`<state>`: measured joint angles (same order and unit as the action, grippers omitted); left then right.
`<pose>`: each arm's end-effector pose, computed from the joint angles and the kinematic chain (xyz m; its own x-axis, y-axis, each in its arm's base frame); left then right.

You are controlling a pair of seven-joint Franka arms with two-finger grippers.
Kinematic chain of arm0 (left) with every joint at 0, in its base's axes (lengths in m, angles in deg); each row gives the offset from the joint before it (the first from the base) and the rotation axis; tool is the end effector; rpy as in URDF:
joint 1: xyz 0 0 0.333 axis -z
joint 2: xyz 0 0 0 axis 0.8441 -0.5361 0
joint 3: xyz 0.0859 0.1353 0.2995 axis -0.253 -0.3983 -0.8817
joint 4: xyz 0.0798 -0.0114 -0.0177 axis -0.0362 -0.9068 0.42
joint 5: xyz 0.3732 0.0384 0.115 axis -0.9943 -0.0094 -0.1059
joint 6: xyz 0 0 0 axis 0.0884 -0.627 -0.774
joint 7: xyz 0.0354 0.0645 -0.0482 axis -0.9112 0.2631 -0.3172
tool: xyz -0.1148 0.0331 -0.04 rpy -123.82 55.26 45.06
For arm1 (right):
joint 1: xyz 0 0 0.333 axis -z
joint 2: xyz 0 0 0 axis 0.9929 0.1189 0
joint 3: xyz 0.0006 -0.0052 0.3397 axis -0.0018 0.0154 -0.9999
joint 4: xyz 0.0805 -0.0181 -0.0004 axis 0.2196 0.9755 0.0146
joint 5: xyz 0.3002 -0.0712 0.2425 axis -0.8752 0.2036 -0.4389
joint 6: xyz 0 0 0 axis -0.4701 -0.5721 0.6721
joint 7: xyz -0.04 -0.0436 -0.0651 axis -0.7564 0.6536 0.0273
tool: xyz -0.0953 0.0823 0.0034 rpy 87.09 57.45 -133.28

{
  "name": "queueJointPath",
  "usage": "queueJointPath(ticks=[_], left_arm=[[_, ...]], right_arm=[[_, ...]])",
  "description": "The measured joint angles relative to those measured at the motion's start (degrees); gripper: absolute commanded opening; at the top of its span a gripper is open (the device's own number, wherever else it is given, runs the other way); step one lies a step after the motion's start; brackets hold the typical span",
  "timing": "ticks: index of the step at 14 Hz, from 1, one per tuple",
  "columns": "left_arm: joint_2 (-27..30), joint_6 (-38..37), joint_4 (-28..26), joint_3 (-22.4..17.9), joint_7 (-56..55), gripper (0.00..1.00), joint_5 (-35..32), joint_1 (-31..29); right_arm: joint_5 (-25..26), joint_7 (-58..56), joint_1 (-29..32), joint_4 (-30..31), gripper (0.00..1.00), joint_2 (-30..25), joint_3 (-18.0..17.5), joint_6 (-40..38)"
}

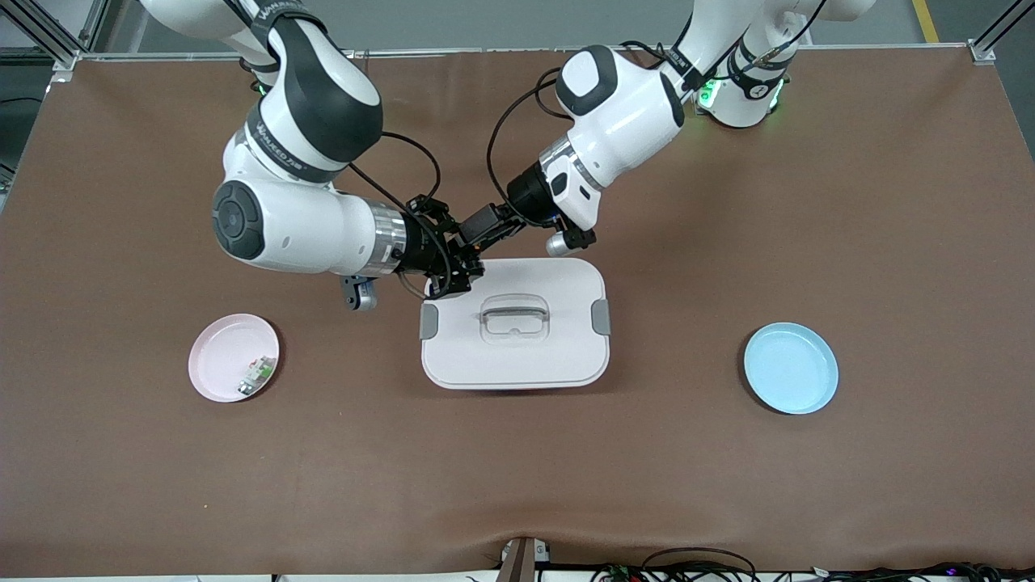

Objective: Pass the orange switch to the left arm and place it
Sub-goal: 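Carry the switch over the white box while the left gripper reaches it, then grasp the switch with the left gripper and open the right gripper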

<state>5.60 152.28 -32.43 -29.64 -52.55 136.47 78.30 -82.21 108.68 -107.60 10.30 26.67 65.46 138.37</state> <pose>0.4972 -0.4935 0.4427 0.8271 0.5074 -0.2419 0.4589 -0.3609 0.8119 0.5965 0.3893 0.4923 0.1549 -0.8209 -0.5497 -0.9501 -0.2762 0.1447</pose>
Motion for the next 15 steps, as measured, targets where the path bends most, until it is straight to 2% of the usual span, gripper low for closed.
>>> queueJointPath(ticks=[6,9,11,13,15], left_arm=[[-0.34,0.02,0.01,-0.17,0.02,1.0,0.0,-0.04],[-0.4,0.02,-0.01,-0.16,0.02,0.59,0.0,0.07],[-0.5,0.02,-0.03,-0.16,0.02,0.35,0.0,0.07],[-0.55,0.02,-0.03,-0.16,0.02,0.19,0.0,0.07],[-0.56,0.09,0.01,-0.16,1.11,0.12,-0.07,0.11]], right_arm=[[0.07,0.04,-0.26,0.17,0.0,0.01,0.08,0.08],[0.07,0.04,-0.26,0.17,0.0,0.01,0.21,0.15],[0.07,0.05,-0.26,0.17,0.0,0.01,0.24,0.26],[0.07,0.05,-0.26,0.18,0.0,0.04,0.24,0.75],[0.08,0.2,-0.29,0.26,0.0,0.13,0.23,0.58]])
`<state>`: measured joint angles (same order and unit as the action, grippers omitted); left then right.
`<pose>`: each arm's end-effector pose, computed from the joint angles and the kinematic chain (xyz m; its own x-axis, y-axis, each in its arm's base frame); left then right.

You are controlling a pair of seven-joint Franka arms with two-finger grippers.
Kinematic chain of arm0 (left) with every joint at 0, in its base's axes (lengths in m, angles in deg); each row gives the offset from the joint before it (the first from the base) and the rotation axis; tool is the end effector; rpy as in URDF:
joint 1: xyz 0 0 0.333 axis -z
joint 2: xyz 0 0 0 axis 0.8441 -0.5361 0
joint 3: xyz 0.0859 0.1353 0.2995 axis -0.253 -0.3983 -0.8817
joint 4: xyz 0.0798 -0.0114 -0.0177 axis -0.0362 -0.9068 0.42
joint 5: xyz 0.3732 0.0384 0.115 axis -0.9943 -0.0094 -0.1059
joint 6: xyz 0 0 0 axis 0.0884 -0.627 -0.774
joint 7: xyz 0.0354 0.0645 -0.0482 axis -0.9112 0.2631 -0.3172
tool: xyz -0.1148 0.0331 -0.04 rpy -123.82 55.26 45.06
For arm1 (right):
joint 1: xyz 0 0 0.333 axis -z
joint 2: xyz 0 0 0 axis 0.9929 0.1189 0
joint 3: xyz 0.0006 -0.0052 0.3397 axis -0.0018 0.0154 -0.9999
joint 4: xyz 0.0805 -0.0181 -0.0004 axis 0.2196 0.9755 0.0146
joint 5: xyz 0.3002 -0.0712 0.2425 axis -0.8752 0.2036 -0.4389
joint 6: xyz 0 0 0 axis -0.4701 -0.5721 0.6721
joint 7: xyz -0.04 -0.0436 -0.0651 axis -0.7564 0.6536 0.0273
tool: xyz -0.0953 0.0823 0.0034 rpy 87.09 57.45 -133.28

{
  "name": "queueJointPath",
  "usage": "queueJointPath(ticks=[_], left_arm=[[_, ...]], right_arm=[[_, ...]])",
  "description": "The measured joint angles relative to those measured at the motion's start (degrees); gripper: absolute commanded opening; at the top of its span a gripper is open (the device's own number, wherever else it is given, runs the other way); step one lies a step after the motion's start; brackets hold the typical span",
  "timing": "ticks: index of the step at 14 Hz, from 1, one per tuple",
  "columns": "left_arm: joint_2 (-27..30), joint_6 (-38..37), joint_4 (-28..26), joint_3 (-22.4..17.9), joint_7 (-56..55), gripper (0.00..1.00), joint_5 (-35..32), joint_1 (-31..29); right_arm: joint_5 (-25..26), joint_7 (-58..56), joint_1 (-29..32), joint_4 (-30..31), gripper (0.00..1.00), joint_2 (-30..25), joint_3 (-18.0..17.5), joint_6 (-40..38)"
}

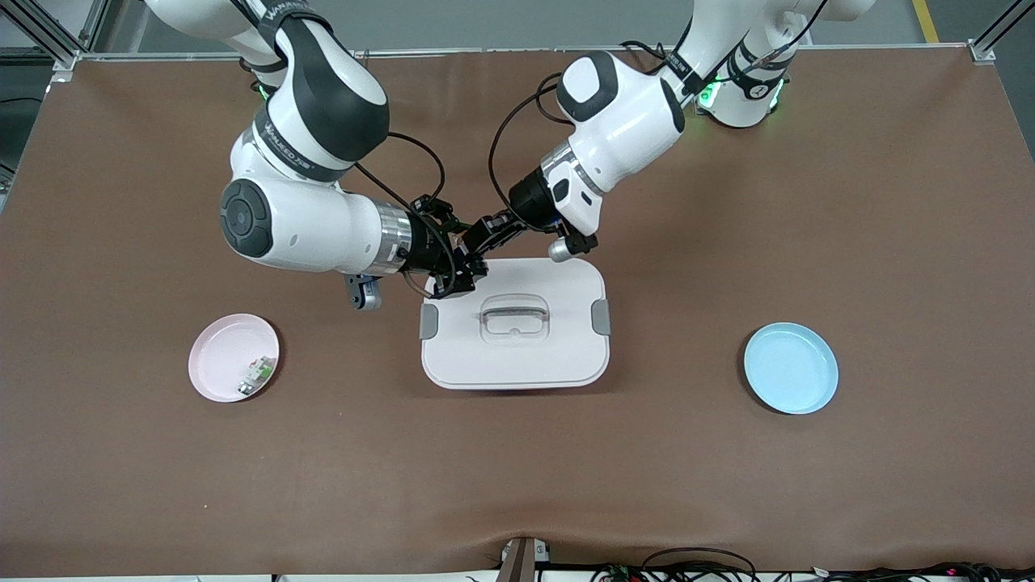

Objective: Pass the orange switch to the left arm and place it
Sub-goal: 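Grasp the switch with the left gripper and open the right gripper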

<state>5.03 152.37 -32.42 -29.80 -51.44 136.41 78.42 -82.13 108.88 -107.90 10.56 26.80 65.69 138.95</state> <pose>0.4985 -0.4936 0.4363 0.8335 0.5025 -0.2297 0.4491 -0.3741 0.8114 0.5970 0.3905 0.4889 0.1504 -0.8240 -0.5462 -0.9521 -0.2695 0.1444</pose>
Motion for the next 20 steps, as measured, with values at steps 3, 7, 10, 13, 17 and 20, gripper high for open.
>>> queueJointPath(ticks=[3,7,10,13,17,20], left_arm=[[-0.03,0.01,-0.02,0.0,0.0,0.12,0.0,0.01],[-0.04,0.01,-0.04,0.0,0.0,0.12,0.0,0.01],[-0.04,0.02,-0.05,0.0,0.0,0.12,0.0,0.01],[-0.04,0.11,-0.19,0.01,-0.57,0.12,0.03,-0.04],[0.0,0.22,-0.42,0.01,-0.64,0.12,0.04,-0.13],[1.4,0.56,-2.2,0.0,-0.61,0.12,0.04,-0.79]], right_arm=[[0.0,0.07,0.0,0.03,0.0,0.03,0.0,0.0],[0.0,0.08,-0.01,0.04,0.0,0.05,0.0,0.0],[-0.01,0.12,0.0,0.04,0.99,0.06,0.01,0.01],[-0.01,0.15,0.0,0.03,1.0,0.06,0.09,0.44],[0.0,0.15,0.0,0.03,1.0,0.06,0.31,0.78],[0.54,0.02,0.24,-0.06,1.0,0.06,0.66,0.83]])
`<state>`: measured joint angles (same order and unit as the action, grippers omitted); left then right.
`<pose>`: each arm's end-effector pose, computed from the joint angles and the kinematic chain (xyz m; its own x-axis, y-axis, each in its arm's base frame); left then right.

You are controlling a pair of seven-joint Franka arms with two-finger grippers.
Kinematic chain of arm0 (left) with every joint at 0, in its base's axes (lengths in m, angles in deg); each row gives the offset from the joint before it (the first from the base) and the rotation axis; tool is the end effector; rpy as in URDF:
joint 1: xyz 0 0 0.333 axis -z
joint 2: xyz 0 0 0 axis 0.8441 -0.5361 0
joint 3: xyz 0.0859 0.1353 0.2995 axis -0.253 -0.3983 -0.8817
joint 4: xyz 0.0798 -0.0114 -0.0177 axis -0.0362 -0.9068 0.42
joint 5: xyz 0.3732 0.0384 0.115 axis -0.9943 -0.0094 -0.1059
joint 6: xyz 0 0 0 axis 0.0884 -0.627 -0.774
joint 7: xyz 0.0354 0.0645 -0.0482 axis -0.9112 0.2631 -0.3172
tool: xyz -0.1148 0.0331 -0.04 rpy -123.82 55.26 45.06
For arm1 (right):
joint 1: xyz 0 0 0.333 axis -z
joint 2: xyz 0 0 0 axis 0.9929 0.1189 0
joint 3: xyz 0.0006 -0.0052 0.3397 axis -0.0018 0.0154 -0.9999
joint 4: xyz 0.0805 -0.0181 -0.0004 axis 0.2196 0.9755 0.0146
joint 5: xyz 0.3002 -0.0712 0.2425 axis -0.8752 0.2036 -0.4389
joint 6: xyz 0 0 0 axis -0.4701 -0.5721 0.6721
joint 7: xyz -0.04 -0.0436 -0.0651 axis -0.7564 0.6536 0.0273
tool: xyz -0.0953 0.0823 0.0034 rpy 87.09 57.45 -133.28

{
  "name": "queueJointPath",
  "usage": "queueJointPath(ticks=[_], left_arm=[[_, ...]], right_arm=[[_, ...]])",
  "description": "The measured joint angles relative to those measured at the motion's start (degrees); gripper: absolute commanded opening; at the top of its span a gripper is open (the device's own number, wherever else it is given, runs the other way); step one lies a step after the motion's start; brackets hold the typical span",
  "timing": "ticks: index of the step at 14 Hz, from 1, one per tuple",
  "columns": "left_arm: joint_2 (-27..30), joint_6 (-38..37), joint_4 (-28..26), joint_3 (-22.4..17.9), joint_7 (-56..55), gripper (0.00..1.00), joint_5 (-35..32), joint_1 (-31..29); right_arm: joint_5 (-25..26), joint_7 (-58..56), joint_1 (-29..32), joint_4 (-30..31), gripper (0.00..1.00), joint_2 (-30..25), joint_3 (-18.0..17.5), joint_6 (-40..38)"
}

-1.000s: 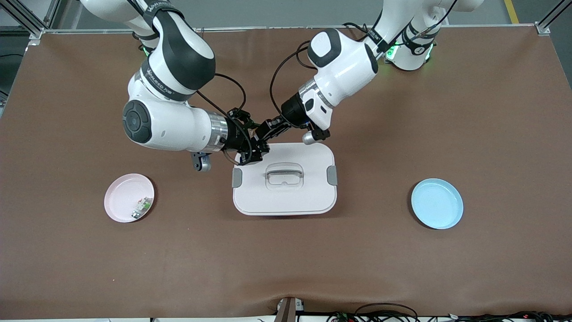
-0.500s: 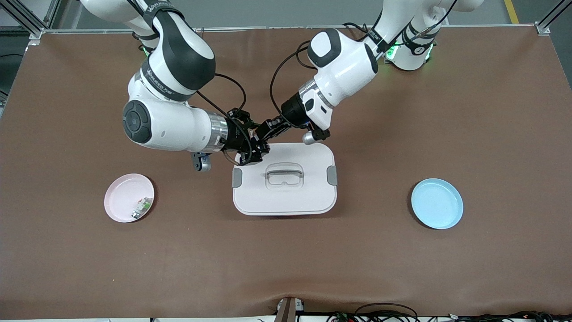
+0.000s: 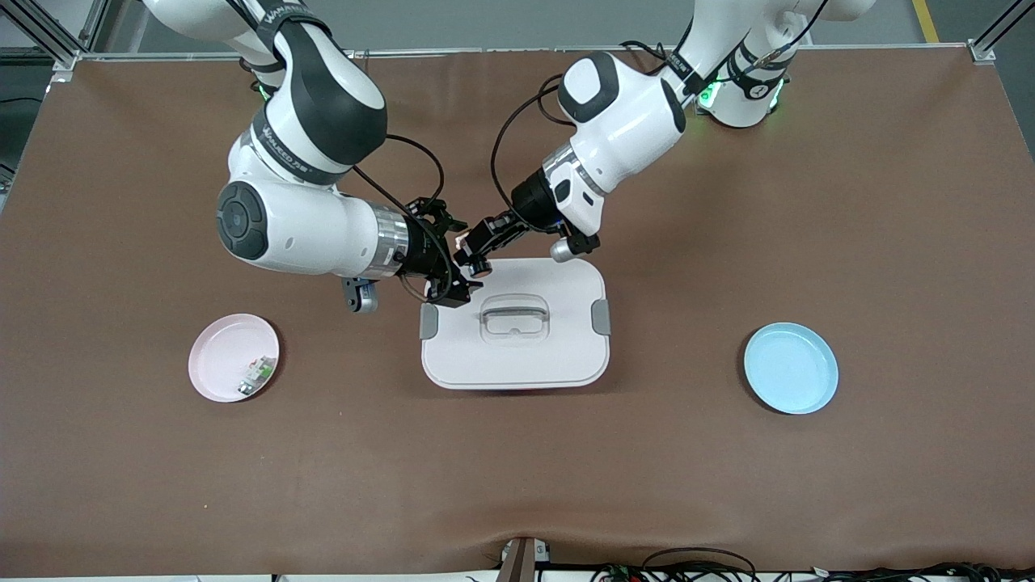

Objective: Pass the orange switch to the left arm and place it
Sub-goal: 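Grasp the switch with the left gripper and open the right gripper, then carry the switch to the blue plate while the right gripper retracts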

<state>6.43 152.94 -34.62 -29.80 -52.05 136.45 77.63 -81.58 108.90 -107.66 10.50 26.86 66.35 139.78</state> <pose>0.4965 -0.4820 0.4336 0.8224 0.5231 -0.2237 0.4595 -0.3789 0.8033 0.6048 0.3820 0.4885 0.1429 -0.8318 -0.5363 -0.9599 -0.2484 0.1296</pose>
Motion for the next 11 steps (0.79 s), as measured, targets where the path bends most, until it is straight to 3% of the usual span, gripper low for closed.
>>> queueJointPath(ticks=[6,11], left_arm=[[8.28,-2.09,-10.18,0.02,3.0,0.07,0.0,-2.86],[18.0,-16.58,-19.33,-0.04,12.55,0.07,-1.32,-10.83]], right_arm=[[1.84,-10.52,5.87,-1.15,1.0,-0.28,0.52,-7.83],[1.97,-26.79,13.69,-3.44,1.0,-0.84,0.89,-17.01]])
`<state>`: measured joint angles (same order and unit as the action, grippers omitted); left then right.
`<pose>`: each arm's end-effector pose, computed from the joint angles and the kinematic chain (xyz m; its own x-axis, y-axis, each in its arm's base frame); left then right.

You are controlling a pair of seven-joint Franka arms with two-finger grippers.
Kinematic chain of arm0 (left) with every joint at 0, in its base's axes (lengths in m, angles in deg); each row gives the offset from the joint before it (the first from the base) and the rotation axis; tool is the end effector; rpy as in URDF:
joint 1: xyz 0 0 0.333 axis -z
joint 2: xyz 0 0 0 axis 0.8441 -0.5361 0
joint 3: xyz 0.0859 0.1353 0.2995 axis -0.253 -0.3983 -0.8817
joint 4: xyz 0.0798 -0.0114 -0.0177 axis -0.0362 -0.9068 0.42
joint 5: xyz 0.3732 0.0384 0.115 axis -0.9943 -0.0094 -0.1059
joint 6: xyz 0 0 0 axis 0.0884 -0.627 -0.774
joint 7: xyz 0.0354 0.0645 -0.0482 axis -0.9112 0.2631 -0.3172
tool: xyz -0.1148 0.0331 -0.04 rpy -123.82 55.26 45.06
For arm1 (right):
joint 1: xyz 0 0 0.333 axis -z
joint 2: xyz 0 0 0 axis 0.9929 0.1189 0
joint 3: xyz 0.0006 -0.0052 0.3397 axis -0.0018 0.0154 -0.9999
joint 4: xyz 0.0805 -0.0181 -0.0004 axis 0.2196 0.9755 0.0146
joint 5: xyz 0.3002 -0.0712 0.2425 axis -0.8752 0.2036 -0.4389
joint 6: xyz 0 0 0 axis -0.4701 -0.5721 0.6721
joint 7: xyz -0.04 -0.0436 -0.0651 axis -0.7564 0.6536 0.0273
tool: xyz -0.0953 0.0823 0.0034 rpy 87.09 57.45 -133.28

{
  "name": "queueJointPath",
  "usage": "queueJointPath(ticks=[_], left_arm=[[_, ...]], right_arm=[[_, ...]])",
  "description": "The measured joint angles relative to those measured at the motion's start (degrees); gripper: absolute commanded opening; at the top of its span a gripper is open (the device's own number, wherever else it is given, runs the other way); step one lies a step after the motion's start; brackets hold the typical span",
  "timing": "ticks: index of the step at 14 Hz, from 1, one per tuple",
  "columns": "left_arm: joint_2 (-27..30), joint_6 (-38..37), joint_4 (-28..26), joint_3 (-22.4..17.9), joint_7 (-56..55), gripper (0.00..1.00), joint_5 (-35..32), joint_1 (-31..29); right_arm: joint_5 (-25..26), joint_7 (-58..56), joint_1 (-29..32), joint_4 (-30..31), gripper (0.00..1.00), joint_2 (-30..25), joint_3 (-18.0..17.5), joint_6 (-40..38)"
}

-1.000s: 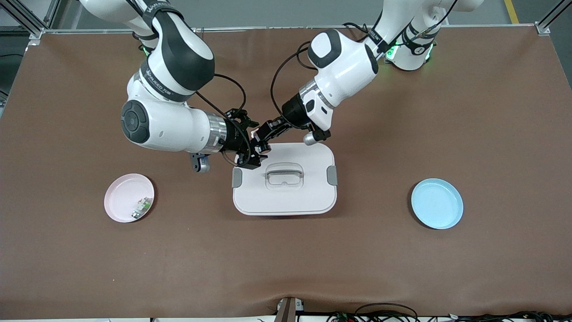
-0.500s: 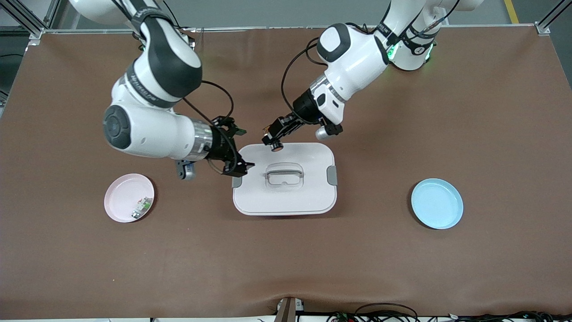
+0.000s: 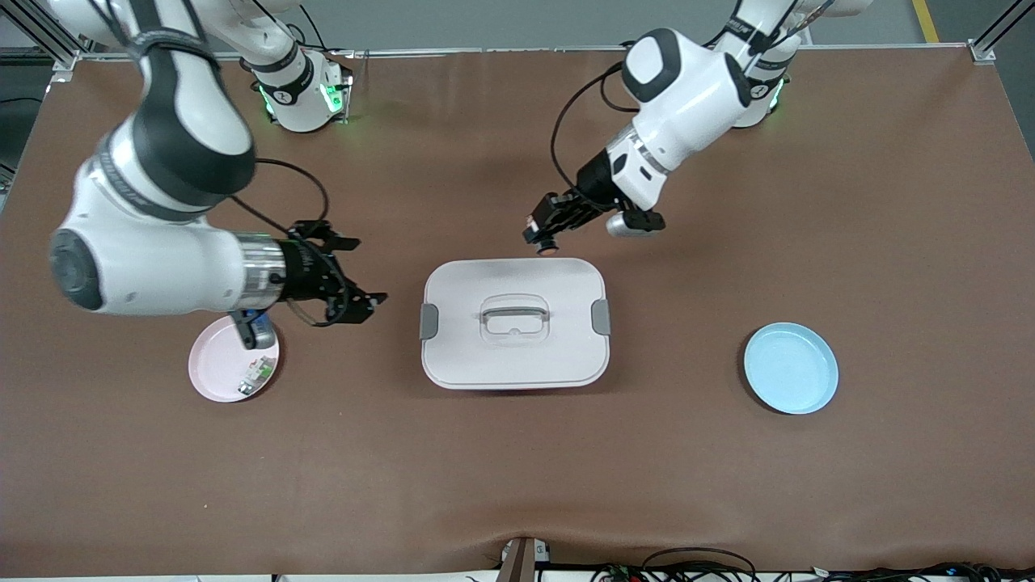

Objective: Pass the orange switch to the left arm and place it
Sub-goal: 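Carry the switch to the blue plate while the right gripper retracts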

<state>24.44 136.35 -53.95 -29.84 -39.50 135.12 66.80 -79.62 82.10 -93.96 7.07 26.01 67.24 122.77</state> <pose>0.4558 -0.3730 0.4270 0.9311 0.3585 -0.0673 0.2966 -0.6367 0.7118 0.6432 0.2216 0.5068 0.4130 -0.7164 -0.5623 -0.8490 -0.5264 0.0471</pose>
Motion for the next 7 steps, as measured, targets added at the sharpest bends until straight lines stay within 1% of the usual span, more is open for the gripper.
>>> queueJointPath(ticks=[1,3,4,7], left_arm=[[2.09,-5.73,-1.21,-0.04,1.09,0.07,-4.29,-3.15],[5.05,-17.9,-1.63,-0.2,1.04,0.07,-17.45,-10.51],[5.89,-22.59,-1.22,-0.3,1.02,0.07,-22.49,-13.82],[6.68,-31.75,0.91,-0.4,1.51,0.06,-32.72,-21.43]], right_arm=[[0.02,-3.67,1.8,-0.59,1.0,-0.08,0.05,-1.81],[0.68,-12.12,5.2,-1.51,1.0,-0.18,0.11,-5.32],[2.14,-16.9,6.63,-2.03,1.0,-0.21,0.12,-6.94],[9.07,-30.19,8.42,-3.13,1.0,-0.34,0.09,-9.62]])
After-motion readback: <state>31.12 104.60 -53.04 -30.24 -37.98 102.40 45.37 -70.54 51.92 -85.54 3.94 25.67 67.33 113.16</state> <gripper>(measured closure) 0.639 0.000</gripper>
